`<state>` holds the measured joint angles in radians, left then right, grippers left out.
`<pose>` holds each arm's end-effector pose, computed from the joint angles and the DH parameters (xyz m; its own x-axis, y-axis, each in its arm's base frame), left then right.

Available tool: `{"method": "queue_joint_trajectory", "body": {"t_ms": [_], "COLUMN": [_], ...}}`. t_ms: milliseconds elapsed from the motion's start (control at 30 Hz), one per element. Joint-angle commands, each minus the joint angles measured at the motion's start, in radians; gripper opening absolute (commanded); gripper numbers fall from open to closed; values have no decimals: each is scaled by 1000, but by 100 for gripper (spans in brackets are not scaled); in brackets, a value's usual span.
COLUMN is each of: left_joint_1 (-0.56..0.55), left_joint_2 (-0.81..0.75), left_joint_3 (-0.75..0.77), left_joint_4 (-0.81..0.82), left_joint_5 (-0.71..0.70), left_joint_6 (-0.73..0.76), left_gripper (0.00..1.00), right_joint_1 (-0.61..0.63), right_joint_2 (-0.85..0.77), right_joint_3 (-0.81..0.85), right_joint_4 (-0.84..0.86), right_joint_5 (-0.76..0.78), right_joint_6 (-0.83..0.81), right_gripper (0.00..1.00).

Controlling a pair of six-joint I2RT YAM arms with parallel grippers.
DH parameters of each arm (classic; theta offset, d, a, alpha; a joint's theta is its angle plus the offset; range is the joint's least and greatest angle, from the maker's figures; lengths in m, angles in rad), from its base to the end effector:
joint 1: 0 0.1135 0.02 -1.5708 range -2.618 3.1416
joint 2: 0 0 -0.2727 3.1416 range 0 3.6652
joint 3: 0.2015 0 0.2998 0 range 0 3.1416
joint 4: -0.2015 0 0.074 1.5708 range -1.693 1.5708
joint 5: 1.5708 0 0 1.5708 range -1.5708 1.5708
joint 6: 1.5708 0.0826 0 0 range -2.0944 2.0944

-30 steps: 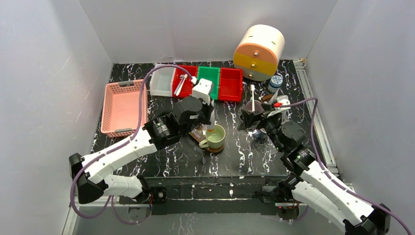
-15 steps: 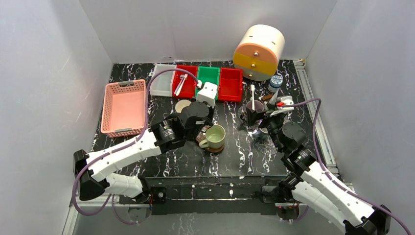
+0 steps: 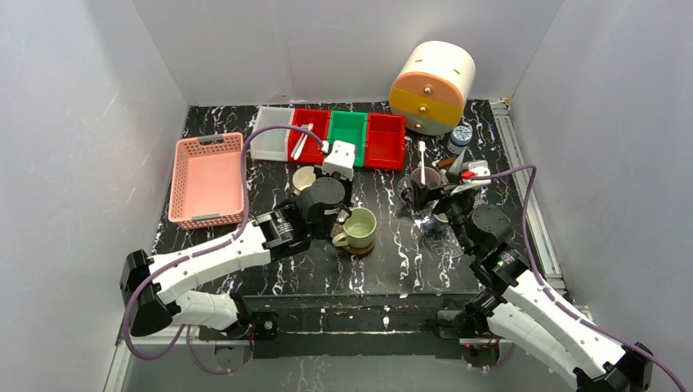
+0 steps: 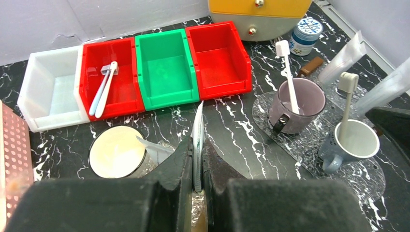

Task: Prepare toiletry sets of a toothbrush and toothpaste on the tray
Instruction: Place the toothpaste in the toothpaste holder.

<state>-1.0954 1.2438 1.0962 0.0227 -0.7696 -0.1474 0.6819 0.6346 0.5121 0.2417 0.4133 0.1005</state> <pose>0.2177 -0.2974 0.3713 -0.1038 -0.0289 -0.9942 0.3107 0.9486 -0.0600 0.2133 0.1304 0.3166 0.0650 0.1711 -0.9831 -0.2755 0.9500 0.1471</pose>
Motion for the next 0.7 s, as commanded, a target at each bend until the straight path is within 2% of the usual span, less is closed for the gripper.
{"method": "queue_joint_trajectory", "body": {"t_ms": [0, 267, 667], "left_joint_1": [-3, 14, 33], "left_joint_2": [-3, 31, 54], "left_joint_3": [-31, -79, -91], "left_joint_4": [128, 207, 223], "left_joint_5": [-94, -100, -111], "left_joint_6": [15, -29, -39], "left_gripper": [0, 0, 0], "right_joint_1": [-1, -1, -1], "right_joint_2": [-12, -5, -7], "right_joint_3": [2, -4, -9], "right_joint_4": [57, 67, 71], "right_joint_5": [-6, -27, -37], "right_joint_6": [-17, -22, -30], "right_gripper": [99, 99, 99]}}
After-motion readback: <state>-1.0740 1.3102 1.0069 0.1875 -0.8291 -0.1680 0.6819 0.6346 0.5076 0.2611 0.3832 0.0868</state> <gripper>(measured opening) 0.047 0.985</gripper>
